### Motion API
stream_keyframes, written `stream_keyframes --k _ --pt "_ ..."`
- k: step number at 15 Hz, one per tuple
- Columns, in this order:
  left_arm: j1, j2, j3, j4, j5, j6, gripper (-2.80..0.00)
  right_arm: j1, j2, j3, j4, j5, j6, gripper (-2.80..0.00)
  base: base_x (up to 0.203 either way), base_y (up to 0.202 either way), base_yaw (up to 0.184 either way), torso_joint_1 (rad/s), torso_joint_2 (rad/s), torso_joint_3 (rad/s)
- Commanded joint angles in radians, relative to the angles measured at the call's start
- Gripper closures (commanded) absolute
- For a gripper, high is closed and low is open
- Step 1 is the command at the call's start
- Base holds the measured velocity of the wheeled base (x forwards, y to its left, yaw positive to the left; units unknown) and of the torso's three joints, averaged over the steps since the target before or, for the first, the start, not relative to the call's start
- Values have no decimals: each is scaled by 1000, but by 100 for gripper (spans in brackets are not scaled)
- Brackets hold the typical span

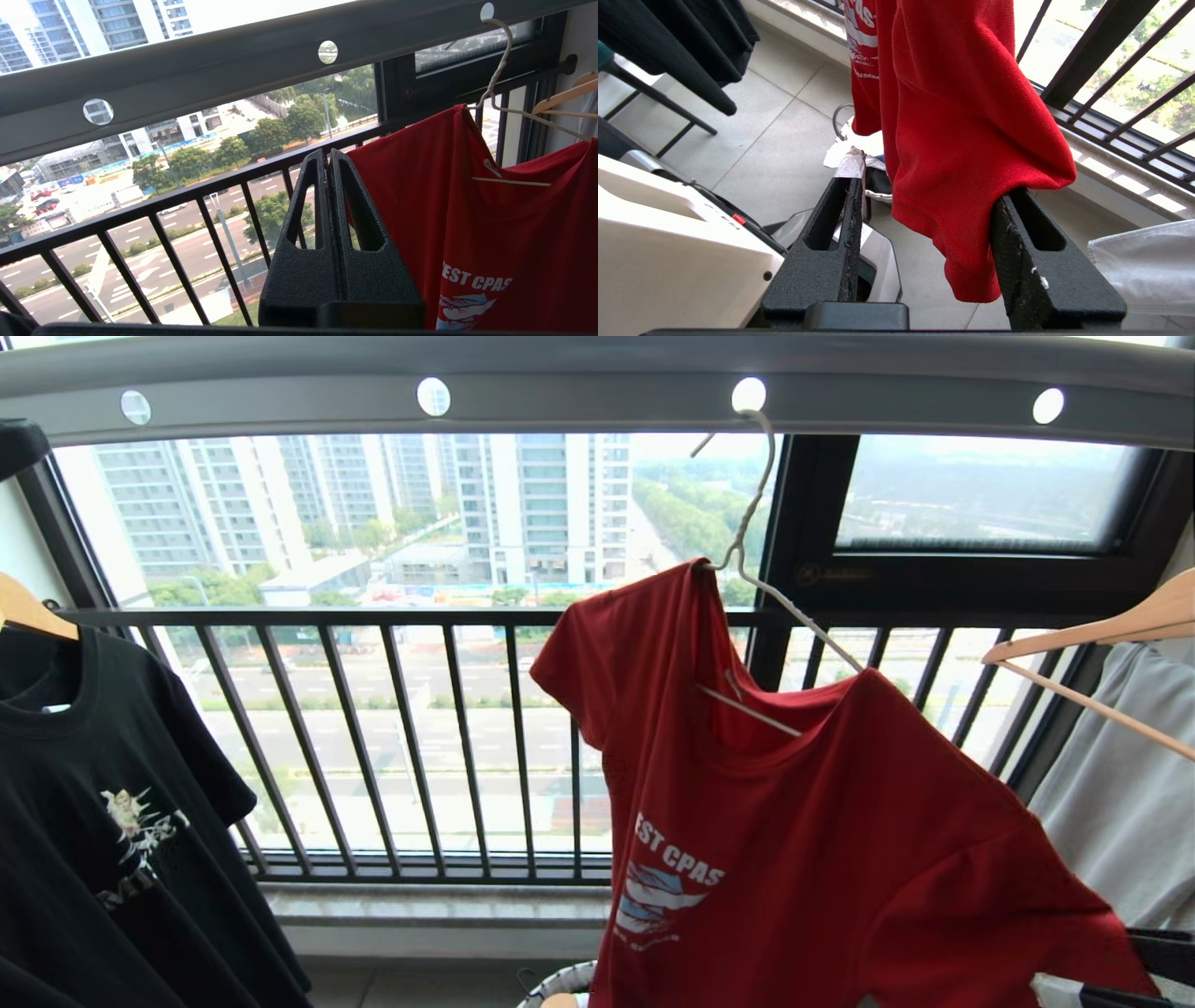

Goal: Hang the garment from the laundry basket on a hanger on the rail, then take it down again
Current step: Take the clothes off the clothes rack

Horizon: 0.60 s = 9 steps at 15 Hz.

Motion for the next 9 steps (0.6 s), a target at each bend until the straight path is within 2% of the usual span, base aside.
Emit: stream_keyframes --k 1,3,5,7,9 --pt "0 1 0 -1 0 1 0 1 13 -1 3 -13 1 -280 0 0 0 0 0 0" --pt "0 2 0 -1 0 1 0 -1 22 3 15 -38 3 -280 0 0 0 0 0 0" --pt "0 1 0 -1 0 1 0 -1 66 -9 50 -115 24 -280 0 0 0 0 0 0" --pt "0 1 0 -1 0 1 0 -1 64 -37 -18 -118 76 -280 0 0 0 0 0 0" --pt "0 -2 -1 0 0 1 0 1 64 -51 -54 -117 79 -280 0 0 0 0 0 0"
